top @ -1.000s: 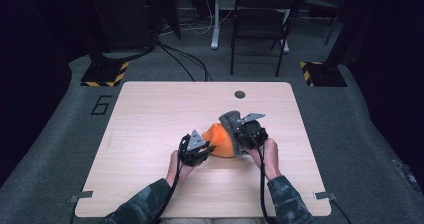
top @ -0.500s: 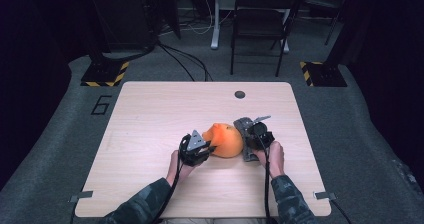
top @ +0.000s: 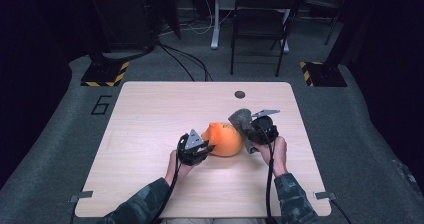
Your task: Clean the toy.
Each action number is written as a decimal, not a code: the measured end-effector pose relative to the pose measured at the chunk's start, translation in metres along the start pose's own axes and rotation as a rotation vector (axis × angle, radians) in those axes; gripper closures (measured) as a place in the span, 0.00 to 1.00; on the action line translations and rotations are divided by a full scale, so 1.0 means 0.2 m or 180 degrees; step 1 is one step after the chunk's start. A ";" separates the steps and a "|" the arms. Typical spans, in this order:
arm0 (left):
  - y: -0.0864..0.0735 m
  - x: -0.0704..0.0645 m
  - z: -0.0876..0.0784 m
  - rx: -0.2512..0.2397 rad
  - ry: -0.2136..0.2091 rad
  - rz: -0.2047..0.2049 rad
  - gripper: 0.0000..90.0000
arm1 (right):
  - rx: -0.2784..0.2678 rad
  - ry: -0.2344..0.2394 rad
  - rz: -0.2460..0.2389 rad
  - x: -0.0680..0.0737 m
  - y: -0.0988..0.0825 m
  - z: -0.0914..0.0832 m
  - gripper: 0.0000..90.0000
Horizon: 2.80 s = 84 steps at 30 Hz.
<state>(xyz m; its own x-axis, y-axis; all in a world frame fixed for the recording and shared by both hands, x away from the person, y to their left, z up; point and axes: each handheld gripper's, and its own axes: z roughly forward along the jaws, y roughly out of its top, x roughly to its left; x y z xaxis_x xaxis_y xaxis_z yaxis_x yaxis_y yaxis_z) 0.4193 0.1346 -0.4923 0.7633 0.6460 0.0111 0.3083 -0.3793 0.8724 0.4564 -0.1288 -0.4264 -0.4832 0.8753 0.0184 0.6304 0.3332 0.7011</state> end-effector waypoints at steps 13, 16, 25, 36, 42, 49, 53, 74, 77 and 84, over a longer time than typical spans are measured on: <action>0.00 -0.01 0.01 0.0043 -0.0002 0.0056 0.81 | -0.0173 0.0316 -0.0422 0.25 0.03 0.03 0.80; 0.00 -0.01 0.01 0.0029 -0.0009 0.0062 0.81 | -0.0101 0.0178 -0.0466 0.24 0.03 0.01 0.80; 0.00 -0.01 0.01 0.0030 -0.0008 0.0074 0.81 | 0.0034 0.0055 -0.0397 0.16 0.00 0.04 0.79; 0.00 -0.01 0.01 0.0040 -0.0027 0.0080 0.81 | 0.0354 -0.0136 -0.0174 0.01 -0.09 0.15 0.80; 0.00 0.00 0.01 0.0031 -0.0033 0.0057 0.81 | 0.0619 -0.0099 0.0010 -0.05 -0.15 0.25 0.79; -0.01 0.01 0.01 0.0026 -0.0028 0.0007 0.81 | 0.0760 -0.0195 -0.0076 -0.01 -0.15 0.29 0.79; -0.01 0.02 0.00 0.0015 -0.0026 -0.0006 0.81 | 0.0560 -0.0179 -0.0019 -0.06 -0.10 0.20 0.80; -0.03 0.00 0.02 0.0108 0.0118 0.0145 0.53 | 0.0057 0.0155 -0.0407 0.18 -0.01 0.07 0.80; -0.05 -0.01 0.04 0.0223 0.0183 0.0301 0.54 | 0.0069 0.0181 -0.0377 0.18 -0.01 0.07 0.79; -0.06 -0.02 0.06 0.0164 0.0226 0.0298 0.79 | 0.0077 0.0205 -0.0349 0.16 -0.04 0.10 0.74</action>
<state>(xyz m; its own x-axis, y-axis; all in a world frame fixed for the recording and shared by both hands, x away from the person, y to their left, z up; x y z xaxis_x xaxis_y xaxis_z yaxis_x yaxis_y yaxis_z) 0.4187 0.1280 -0.5096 0.7486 0.6506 0.1275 0.2677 -0.4725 0.8397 0.4480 -0.0966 -0.4455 -0.5874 0.8092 -0.0111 0.5858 0.4346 0.6841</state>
